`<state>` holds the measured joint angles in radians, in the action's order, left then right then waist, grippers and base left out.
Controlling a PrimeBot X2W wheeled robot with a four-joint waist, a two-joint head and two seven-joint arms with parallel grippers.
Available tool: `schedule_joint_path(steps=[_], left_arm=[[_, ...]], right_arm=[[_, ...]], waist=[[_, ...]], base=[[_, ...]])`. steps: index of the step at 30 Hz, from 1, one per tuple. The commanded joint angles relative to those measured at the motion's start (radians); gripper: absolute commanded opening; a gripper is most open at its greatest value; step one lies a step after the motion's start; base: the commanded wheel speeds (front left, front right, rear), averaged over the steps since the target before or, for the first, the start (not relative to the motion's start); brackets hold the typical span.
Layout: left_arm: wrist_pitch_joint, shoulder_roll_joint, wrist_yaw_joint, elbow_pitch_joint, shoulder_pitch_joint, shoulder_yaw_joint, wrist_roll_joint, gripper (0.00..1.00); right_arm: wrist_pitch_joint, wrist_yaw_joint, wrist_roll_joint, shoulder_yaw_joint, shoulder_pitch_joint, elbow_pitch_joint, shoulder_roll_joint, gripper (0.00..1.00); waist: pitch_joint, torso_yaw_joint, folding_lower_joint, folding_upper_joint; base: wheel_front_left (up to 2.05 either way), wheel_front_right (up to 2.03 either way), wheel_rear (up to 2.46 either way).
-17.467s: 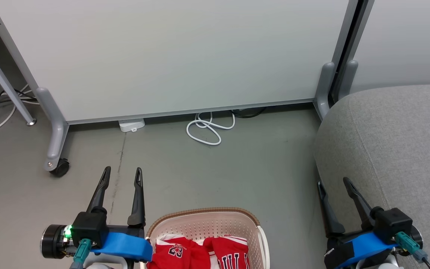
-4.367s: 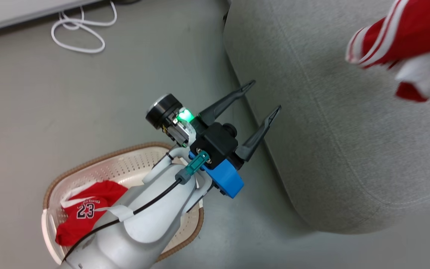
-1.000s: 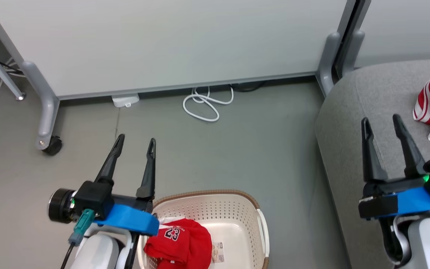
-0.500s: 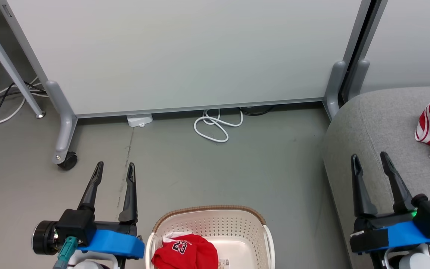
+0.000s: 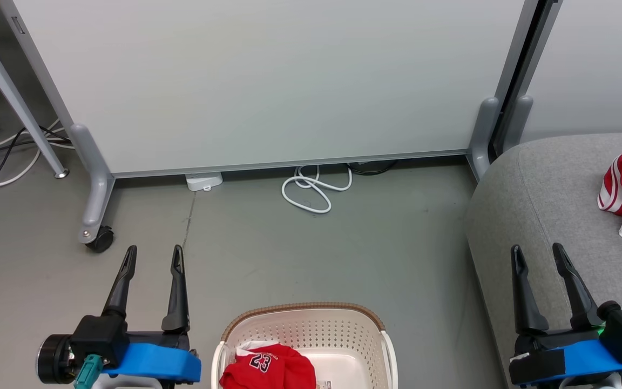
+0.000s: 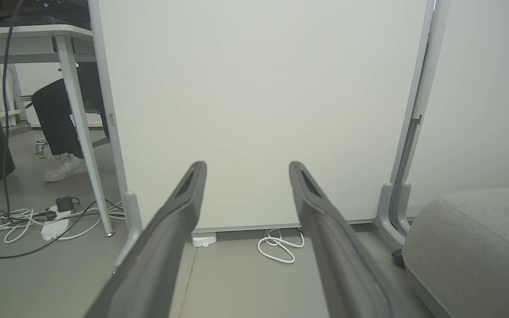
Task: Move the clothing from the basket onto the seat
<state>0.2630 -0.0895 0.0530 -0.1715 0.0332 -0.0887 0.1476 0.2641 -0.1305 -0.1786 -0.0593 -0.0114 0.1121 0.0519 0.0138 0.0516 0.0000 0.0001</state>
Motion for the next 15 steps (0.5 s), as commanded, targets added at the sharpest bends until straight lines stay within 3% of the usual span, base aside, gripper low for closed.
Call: schedule_joint_path(steps=[1,15], left_arm=[[0.003,0.003,0.004,0.004,-0.007,0.006,-0.008,1.00],[0.003,0.001,0.038,-0.028,0.045,0.001,-0.044,1.00]], right_arm=[[0.000,0.000,-0.007,-0.001,0.014,0.001,-0.002,1.00],[0.000,0.000,0.000,0.010,-0.011,0.007,-0.002,1.00]], waist=[[0.000,-0.001,0.0000,-0.0001],[-0.010,-0.006,0.0000,-0.0001]], base=[[0.00,0.00,0.00],[0.00,0.00,0.00]])
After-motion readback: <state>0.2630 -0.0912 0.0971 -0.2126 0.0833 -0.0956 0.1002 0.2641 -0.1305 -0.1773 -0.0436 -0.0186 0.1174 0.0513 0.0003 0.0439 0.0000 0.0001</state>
